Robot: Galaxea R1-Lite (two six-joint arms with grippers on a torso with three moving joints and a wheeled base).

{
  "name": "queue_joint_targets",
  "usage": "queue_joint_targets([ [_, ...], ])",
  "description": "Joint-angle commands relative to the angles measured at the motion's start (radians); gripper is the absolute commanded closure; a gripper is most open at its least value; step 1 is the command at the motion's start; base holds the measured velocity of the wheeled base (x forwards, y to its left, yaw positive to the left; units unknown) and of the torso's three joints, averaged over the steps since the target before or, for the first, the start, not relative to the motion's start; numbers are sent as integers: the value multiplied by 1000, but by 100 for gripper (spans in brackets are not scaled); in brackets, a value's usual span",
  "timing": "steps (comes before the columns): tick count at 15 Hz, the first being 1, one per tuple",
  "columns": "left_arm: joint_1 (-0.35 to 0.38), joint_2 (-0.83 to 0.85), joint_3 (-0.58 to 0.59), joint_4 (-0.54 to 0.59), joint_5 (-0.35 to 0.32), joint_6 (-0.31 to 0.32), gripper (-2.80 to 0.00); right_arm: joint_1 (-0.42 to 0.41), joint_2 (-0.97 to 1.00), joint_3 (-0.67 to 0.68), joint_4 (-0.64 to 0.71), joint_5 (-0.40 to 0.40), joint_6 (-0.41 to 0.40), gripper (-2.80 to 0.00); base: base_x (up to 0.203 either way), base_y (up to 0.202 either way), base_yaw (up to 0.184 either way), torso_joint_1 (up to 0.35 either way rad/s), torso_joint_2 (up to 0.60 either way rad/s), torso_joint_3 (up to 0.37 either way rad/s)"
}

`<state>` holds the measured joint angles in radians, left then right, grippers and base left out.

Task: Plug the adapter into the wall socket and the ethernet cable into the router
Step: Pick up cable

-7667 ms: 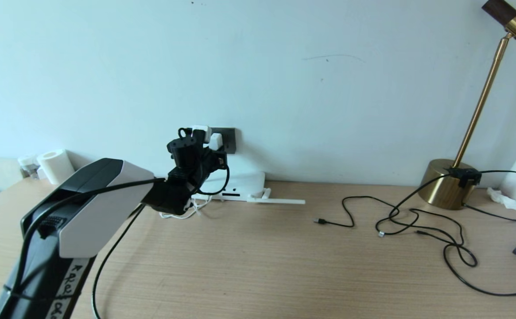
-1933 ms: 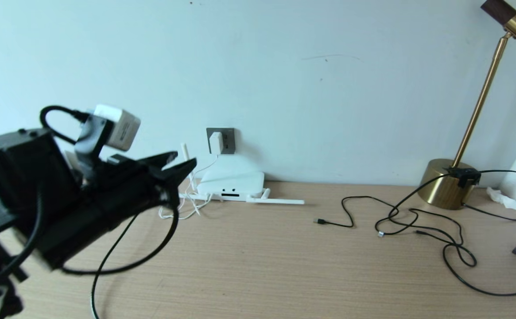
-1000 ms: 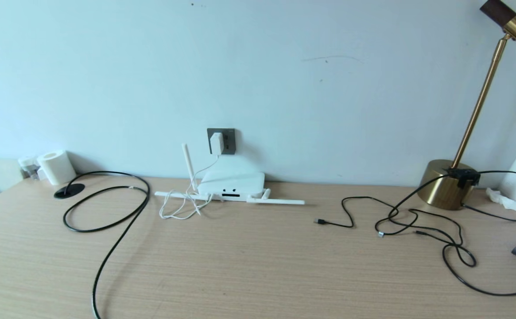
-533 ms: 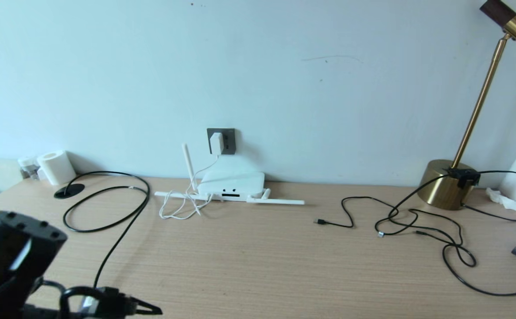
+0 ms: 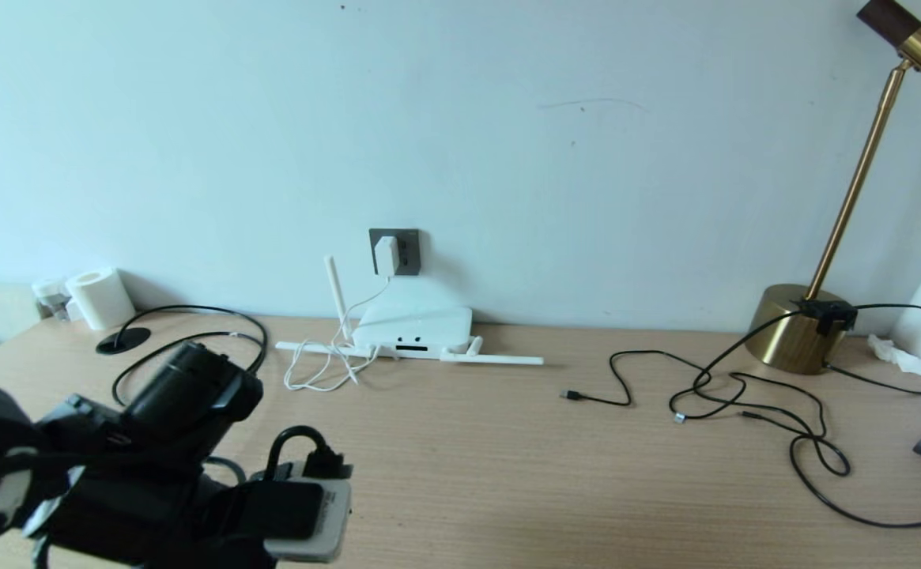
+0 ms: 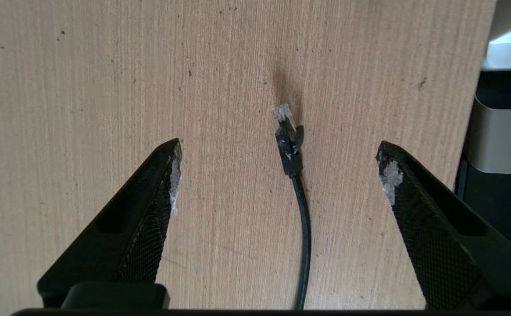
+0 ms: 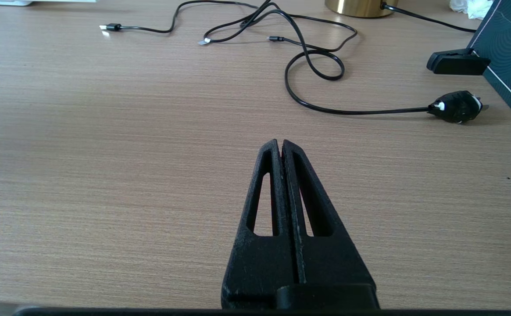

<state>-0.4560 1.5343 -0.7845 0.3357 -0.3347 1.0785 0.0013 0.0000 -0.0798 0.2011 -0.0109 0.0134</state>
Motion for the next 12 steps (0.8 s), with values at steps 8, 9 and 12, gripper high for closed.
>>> queue_joint_targets([
  [8, 26, 14, -19, 116, -60, -63, -280, 0, 2, 0, 1, 0, 0, 0, 0, 0, 0, 0, 0, 0],
  [9, 28, 18, -26, 143, -60, -61, -280, 0, 1, 0, 1, 0, 0, 0, 0, 0, 0, 0, 0, 0],
  [12, 29, 18, 0, 164, -52, -58, -280, 0, 0, 0, 1, 0, 0, 0, 0, 0, 0, 0, 0, 0],
])
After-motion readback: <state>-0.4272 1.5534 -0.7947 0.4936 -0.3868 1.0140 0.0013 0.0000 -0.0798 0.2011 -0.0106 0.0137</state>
